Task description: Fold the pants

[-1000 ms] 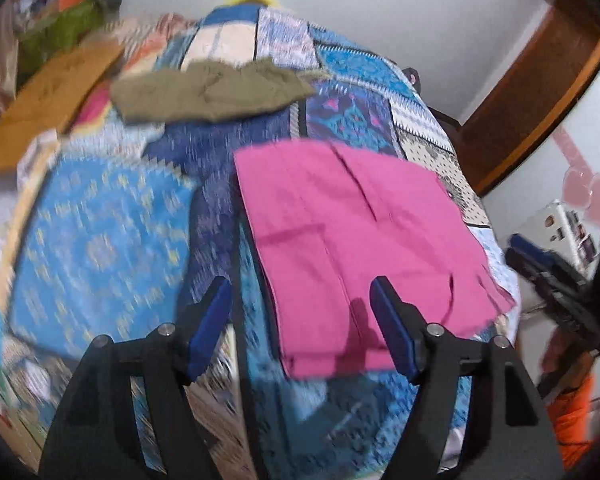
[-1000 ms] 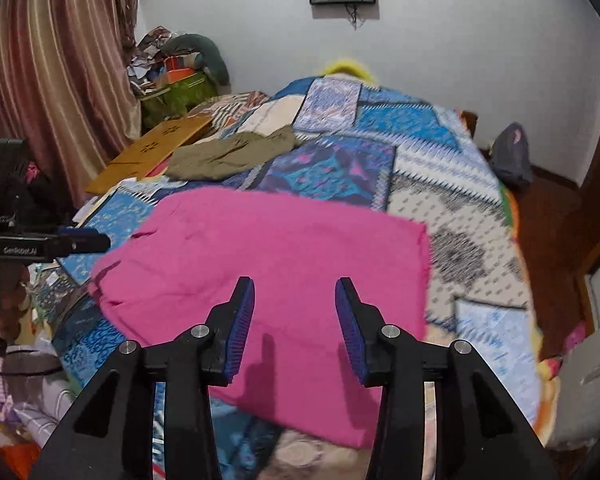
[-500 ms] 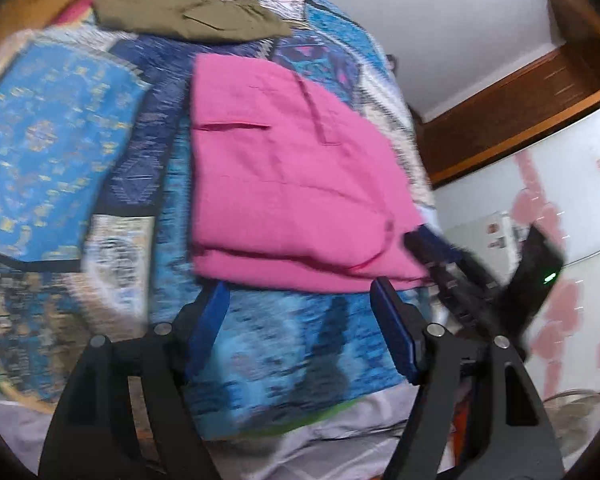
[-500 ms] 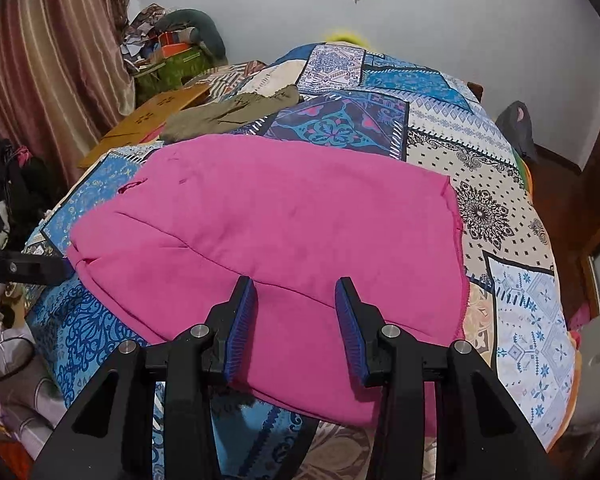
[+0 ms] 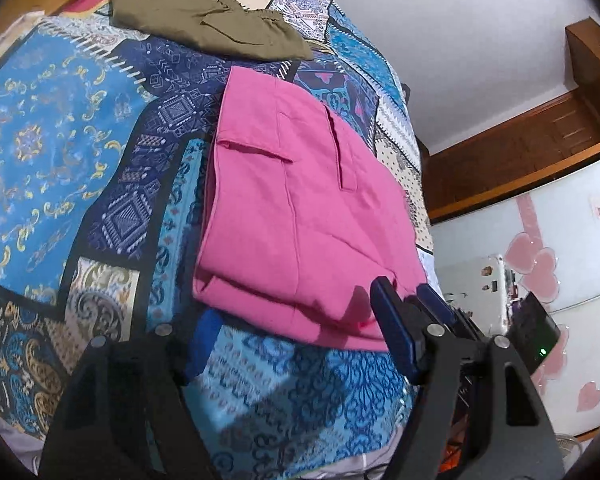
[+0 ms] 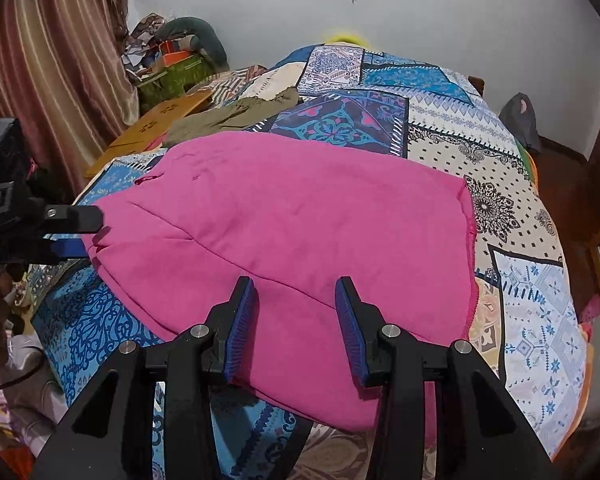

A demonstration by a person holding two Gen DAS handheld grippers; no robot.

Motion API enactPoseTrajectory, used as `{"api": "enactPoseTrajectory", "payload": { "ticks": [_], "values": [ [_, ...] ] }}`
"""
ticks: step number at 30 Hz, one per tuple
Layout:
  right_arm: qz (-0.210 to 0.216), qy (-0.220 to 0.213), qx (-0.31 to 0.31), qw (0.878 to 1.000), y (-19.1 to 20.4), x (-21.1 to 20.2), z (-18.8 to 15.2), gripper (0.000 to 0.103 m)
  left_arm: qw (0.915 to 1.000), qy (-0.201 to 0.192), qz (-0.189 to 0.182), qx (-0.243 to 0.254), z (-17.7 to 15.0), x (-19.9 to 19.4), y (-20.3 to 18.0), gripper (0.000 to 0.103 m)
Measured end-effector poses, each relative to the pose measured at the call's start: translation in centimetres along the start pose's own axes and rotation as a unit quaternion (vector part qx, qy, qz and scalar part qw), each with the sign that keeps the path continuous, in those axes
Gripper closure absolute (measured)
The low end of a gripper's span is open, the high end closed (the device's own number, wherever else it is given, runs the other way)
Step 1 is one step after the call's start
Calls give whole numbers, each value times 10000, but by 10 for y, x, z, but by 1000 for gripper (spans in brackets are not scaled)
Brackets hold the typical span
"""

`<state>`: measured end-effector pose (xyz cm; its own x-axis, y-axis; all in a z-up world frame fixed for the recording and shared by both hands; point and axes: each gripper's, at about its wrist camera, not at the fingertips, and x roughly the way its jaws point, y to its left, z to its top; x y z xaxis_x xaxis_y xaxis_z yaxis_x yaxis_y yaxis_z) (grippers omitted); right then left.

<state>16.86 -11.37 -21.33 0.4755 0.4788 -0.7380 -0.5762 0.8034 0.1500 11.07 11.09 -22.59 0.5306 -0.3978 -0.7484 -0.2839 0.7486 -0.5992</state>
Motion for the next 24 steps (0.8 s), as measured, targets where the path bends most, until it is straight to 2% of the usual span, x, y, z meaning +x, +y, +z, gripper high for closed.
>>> {"api": "enactPoseTrajectory", "payload": {
  "ticks": [4, 6, 7, 8, 10, 13, 15, 16, 20, 22, 24],
  "values": [
    [-8, -7, 14, 10000, 0, 0, 0, 65, 9967, -343, 419, 604, 6, 5, -18, 44],
    [3, -7, 46, 10000, -1, 0, 0, 65, 9928, -419, 662, 905, 8, 8, -26, 56],
    [5, 2, 50, 10000, -1, 0, 1, 64, 9912, -431, 749, 998, 9, 8, -25, 65],
    [5, 16, 49, 10000, -2, 0, 1, 65, 9884, -465, 855, 1165, 9, 9, -29, 70],
    [5, 83, 63, 9999, -2, -1, 4, 64, 9848, -536, 938, 1363, 8, 7, -31, 73],
    [69, 109, 117, 9998, -2, -4, 14, 64, 9692, -869, 1313, 1896, 1, -2, -42, 76],
    [189, -8, 154, 9997, 0, -7, 24, 64, 9512, -1193, 1654, 2316, -5, -12, -52, 82],
    [243, -58, 175, 9995, 2, -8, 30, 64, 9454, -1236, 1741, 2461, -7, -15, -56, 82],
    [524, -116, 84, 9985, 26, 3, 51, 64, 9272, -1380, 1983, 2864, -19, -28, -62, 83],
    [625, 1, -107, 9980, 43, 15, 55, 64, 9140, -1445, 2139, 3130, -26, -32, -65, 83],
    [709, 185, -313, 9968, 58, 28, 54, 64, 9107, -1494, 2144, 3199, -30, -38, -65, 83]
  ]
}}
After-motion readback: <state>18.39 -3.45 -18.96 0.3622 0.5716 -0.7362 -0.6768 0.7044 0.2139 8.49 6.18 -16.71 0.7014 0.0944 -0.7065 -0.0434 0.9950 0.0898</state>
